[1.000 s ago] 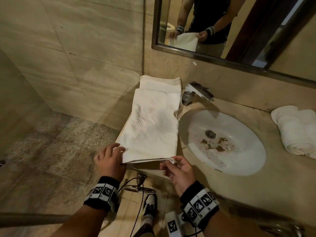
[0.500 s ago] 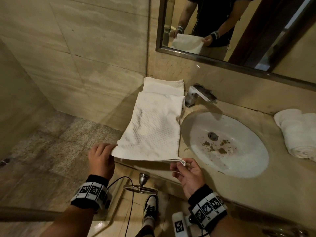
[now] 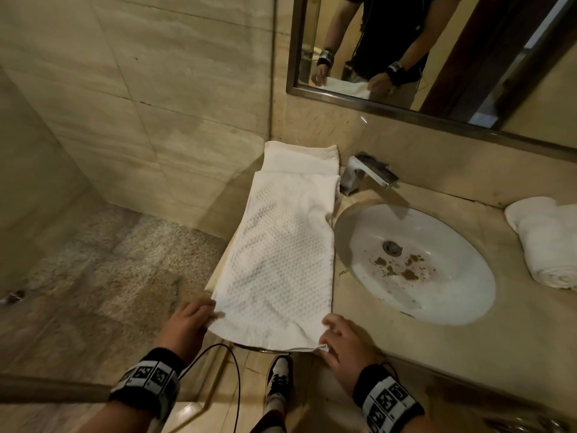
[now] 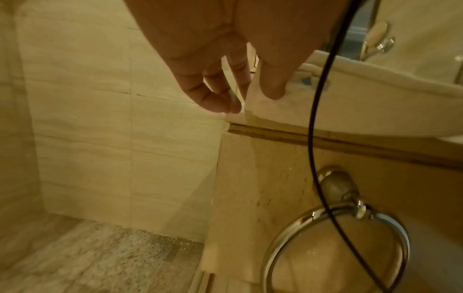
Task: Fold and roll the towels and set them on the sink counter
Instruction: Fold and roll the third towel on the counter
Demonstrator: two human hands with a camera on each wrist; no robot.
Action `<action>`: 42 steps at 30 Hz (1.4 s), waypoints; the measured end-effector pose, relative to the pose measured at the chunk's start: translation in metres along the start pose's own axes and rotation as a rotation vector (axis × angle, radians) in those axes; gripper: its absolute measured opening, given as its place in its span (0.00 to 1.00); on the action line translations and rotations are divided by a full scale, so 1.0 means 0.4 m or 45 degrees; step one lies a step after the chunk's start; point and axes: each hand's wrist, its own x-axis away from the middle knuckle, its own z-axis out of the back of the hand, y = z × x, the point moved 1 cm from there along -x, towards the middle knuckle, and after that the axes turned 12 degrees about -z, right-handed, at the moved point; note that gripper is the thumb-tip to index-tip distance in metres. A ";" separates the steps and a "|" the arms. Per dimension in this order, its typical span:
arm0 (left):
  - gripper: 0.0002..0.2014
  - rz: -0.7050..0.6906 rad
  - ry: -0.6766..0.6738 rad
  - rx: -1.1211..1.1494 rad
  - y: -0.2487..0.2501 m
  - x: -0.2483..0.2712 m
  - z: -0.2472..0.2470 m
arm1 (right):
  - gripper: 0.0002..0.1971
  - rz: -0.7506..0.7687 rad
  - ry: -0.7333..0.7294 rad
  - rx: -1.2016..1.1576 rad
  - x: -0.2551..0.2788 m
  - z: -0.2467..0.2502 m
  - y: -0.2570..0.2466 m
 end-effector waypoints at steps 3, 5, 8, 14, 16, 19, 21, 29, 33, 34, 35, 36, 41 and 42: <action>0.12 -0.046 0.061 0.195 -0.004 -0.016 0.005 | 0.02 -0.034 -0.060 -0.049 -0.005 0.001 0.004; 0.09 0.023 0.094 0.315 -0.002 -0.029 0.005 | 0.04 -0.240 -0.095 -0.240 -0.009 0.012 0.004; 0.06 0.357 0.068 0.478 0.001 -0.055 -0.004 | 0.08 -0.456 -0.088 -0.500 -0.032 0.011 0.003; 0.14 0.836 0.088 0.342 0.043 -0.142 -0.016 | 0.13 -0.747 -0.027 -0.589 -0.131 0.019 -0.014; 0.12 0.935 0.132 0.264 0.074 -0.156 -0.015 | 0.09 -0.778 -0.022 -0.542 -0.152 0.019 -0.018; 0.20 0.555 0.185 -0.146 0.130 -0.134 -0.011 | 0.08 -0.772 -0.048 -0.350 -0.159 0.035 -0.035; 0.21 0.044 0.083 -0.348 0.159 -0.104 -0.031 | 0.08 -0.733 -0.040 -0.271 -0.152 0.052 -0.045; 0.13 -0.264 0.026 -0.255 0.103 -0.126 -0.067 | 0.15 -0.128 0.234 0.253 -0.125 0.027 -0.104; 0.23 -0.234 -0.080 -0.239 0.095 -0.165 -0.057 | 0.18 0.107 0.132 0.479 -0.087 -0.030 -0.133; 0.25 -0.193 -0.114 -0.237 0.096 -0.178 -0.048 | 0.17 0.098 0.138 0.490 -0.093 -0.034 -0.129; 0.24 -0.153 -0.138 -0.236 0.095 -0.192 -0.038 | 0.16 0.107 0.169 0.491 -0.106 -0.040 -0.119; 0.18 -0.132 -0.137 -0.245 0.094 -0.207 -0.030 | 0.17 0.088 0.141 0.489 -0.120 -0.036 -0.118; 0.13 -0.068 -0.093 -0.308 0.090 -0.256 -0.027 | 0.26 -0.071 -0.036 0.394 -0.197 0.020 -0.125; 0.13 -0.051 -0.038 -0.363 0.098 -0.259 -0.024 | 0.20 -0.103 -0.078 0.335 -0.209 0.040 -0.133</action>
